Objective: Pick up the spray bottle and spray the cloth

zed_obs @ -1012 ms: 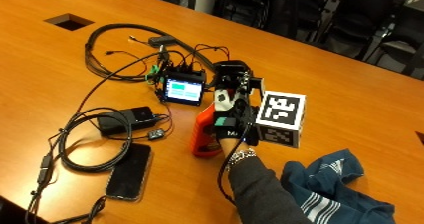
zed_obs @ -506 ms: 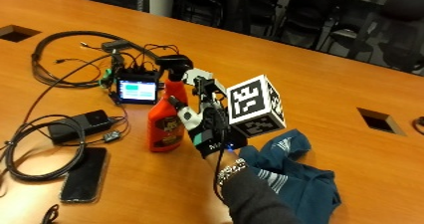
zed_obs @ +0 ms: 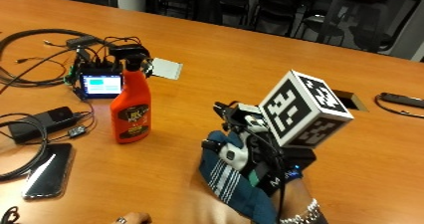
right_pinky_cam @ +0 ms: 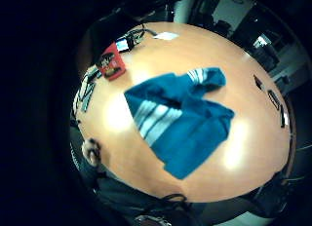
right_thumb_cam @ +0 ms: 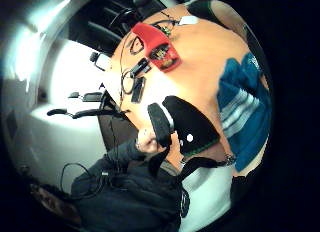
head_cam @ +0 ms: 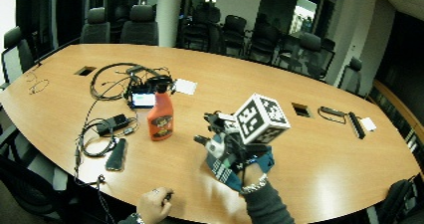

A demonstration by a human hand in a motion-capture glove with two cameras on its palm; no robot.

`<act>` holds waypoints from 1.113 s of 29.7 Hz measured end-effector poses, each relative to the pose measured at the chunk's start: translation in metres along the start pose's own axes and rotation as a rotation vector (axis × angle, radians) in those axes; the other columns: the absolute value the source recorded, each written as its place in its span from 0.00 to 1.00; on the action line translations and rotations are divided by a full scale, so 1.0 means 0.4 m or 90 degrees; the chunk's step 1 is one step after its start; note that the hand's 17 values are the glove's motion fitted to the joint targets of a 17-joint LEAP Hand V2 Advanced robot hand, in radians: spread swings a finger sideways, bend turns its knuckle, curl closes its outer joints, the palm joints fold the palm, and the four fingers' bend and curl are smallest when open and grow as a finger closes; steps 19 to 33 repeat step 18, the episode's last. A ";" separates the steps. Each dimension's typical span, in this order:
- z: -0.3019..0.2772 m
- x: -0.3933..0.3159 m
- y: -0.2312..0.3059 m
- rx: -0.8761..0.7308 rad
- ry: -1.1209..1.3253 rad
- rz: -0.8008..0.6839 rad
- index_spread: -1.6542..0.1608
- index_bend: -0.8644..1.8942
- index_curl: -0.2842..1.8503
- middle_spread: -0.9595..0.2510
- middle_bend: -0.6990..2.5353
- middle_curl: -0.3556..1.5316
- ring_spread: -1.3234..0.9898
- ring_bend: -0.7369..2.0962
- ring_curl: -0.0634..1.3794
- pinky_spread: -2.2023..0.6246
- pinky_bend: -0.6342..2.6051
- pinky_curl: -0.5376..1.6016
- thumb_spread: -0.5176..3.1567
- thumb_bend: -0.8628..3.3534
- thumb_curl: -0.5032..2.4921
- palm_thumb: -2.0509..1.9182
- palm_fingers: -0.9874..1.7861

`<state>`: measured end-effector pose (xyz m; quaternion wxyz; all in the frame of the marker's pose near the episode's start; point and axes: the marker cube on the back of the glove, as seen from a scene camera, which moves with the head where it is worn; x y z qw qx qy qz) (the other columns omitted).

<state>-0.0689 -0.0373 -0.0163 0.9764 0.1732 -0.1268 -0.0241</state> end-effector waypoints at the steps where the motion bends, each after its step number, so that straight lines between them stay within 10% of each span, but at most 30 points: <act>1: -0.008 0.015 0.021 -0.001 0.013 0.010 0.69 0.38 0.30 0.75 0.30 0.42 0.55 0.36 0.29 0.87 0.24 0.40 0.46 0.20 0.27 0.65 0.54; 33: -0.060 0.153 0.159 -0.056 0.159 0.136 0.66 0.37 0.28 0.75 0.28 0.40 0.57 0.34 0.27 0.88 0.26 0.40 0.45 0.20 0.26 0.63 0.51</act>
